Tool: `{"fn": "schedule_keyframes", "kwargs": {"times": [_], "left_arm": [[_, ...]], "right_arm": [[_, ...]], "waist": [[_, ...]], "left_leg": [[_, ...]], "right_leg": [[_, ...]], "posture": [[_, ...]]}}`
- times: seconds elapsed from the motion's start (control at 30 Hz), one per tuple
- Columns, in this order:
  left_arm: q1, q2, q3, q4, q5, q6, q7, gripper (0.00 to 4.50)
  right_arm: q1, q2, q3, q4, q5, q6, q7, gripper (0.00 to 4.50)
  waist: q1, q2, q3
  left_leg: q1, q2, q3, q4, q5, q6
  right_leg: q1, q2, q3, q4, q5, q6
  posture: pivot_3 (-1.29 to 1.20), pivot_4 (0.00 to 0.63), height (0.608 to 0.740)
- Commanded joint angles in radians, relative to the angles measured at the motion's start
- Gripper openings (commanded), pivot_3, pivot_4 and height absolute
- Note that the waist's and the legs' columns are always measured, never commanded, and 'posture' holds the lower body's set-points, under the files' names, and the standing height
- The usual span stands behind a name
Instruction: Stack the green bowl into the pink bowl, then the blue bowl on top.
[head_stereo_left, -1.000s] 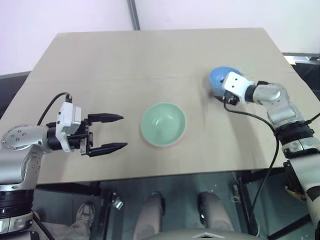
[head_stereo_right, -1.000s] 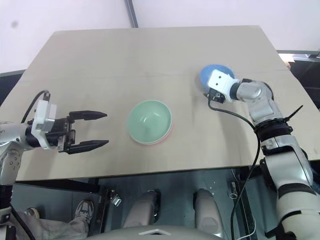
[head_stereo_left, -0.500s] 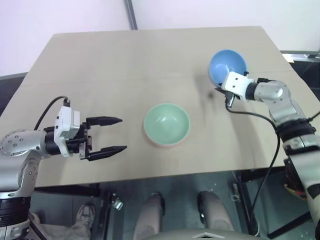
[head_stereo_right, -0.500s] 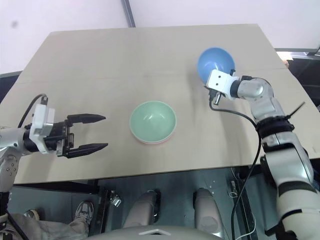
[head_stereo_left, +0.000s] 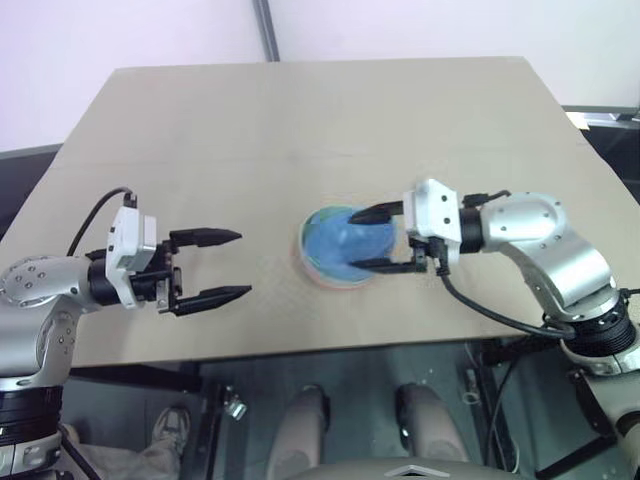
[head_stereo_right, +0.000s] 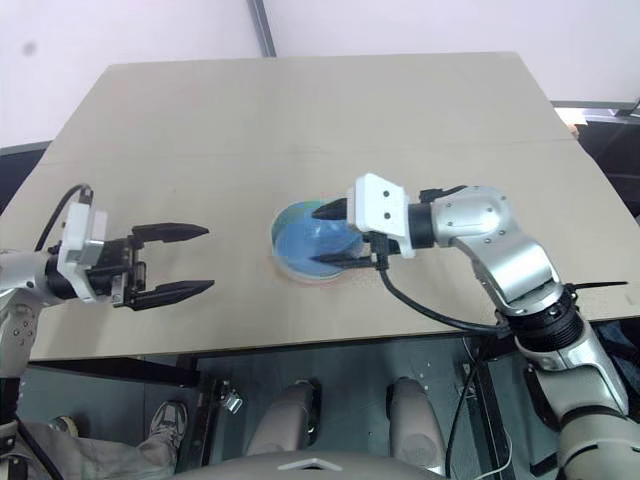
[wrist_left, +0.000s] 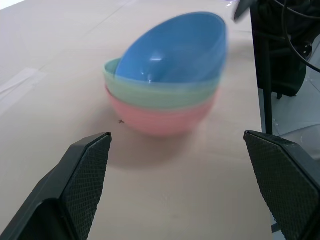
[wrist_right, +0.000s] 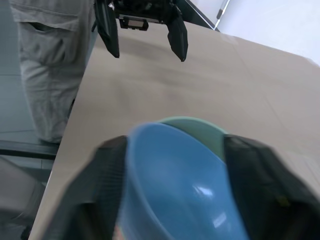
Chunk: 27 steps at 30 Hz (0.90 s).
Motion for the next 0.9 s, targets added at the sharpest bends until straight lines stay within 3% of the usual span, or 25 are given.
{"fn": "schedule_keyframes", "kwargs": {"times": [0.03,0.33,0.53,0.7,0.9], "left_arm": [[0.017,0.022,0.016,-0.042,-0.029,0.038,-0.005,4.50],[0.115,-0.027,0.074,-0.122,-0.054,0.097,0.113,4.50],[0.105,-0.034,0.079,-0.121,-0.069,0.092,0.115,4.50],[0.093,-0.037,0.074,-0.117,-0.082,0.099,0.114,4.50],[0.102,-0.039,0.094,-0.121,-0.121,0.159,0.157,4.50]], "right_arm": [[-0.009,-0.002,-0.051,-0.029,-0.040,-0.043,-0.064,4.07],[0.089,-0.064,-0.205,-0.108,0.025,0.065,-0.142,4.07],[0.160,-0.032,-0.186,-0.111,0.033,0.066,-0.188,4.07],[0.227,-0.010,-0.115,-0.052,-0.040,-0.040,-0.191,4.07],[0.221,0.008,-0.163,-0.030,-0.031,-0.072,-0.212,4.07]], "waist": [[0.003,0.000,0.000],[0.011,0.000,0.000],[0.007,0.000,0.000],[0.009,0.000,0.000],[0.009,0.000,0.000]], "left_leg": [[0.000,0.000,0.000,0.000,0.000,0.000],[-0.001,0.000,0.000,-0.001,0.000,0.000],[-0.001,0.000,0.001,-0.001,0.000,0.000],[-0.001,0.001,0.000,-0.001,0.000,0.000],[-0.001,0.001,0.000,-0.001,0.000,0.000]], "right_leg": [[0.000,0.000,0.000,0.000,0.001,0.001],[0.000,0.000,0.000,-0.003,0.001,0.002],[0.000,0.000,0.000,-0.002,-0.001,-0.001],[0.000,0.000,0.000,-0.002,0.000,-0.001],[0.000,0.000,0.000,-0.002,0.000,0.000]], "posture": [[0.00,0.150,0.740],[0.00,0.150,0.740],[0.00,0.150,0.740],[0.00,0.150,0.740],[0.00,0.150,0.740]]}}
